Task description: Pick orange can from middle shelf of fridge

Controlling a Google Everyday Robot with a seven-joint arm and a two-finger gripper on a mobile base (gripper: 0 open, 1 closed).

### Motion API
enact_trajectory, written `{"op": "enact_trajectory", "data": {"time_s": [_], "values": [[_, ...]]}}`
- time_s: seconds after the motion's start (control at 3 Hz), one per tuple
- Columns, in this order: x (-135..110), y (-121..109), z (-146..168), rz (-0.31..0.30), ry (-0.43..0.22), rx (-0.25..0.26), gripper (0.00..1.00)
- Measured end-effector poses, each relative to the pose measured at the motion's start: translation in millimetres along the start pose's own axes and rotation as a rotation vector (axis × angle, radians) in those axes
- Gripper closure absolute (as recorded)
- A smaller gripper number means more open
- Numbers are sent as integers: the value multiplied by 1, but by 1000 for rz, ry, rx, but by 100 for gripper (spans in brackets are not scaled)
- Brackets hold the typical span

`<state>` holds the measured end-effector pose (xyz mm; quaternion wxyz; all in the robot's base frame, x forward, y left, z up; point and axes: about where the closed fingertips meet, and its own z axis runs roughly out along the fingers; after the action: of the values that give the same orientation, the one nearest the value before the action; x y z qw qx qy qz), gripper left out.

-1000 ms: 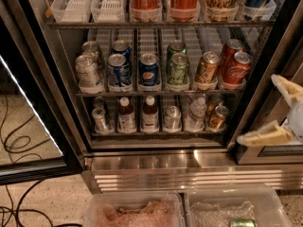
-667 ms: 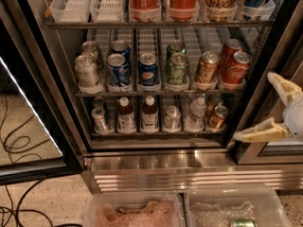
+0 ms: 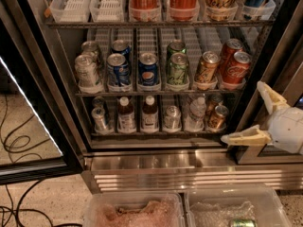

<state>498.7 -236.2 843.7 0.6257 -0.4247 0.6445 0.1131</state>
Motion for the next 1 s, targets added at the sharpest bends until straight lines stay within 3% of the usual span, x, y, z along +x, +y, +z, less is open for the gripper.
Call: {"op": "enact_trajectory", "data": {"time_s": [0.33, 0.67, 1.0], "values": [[26, -12, 25, 73, -135, 132, 0], [28, -4, 51, 68, -200, 137, 0], [28, -4, 51, 68, -200, 137, 0]]}}
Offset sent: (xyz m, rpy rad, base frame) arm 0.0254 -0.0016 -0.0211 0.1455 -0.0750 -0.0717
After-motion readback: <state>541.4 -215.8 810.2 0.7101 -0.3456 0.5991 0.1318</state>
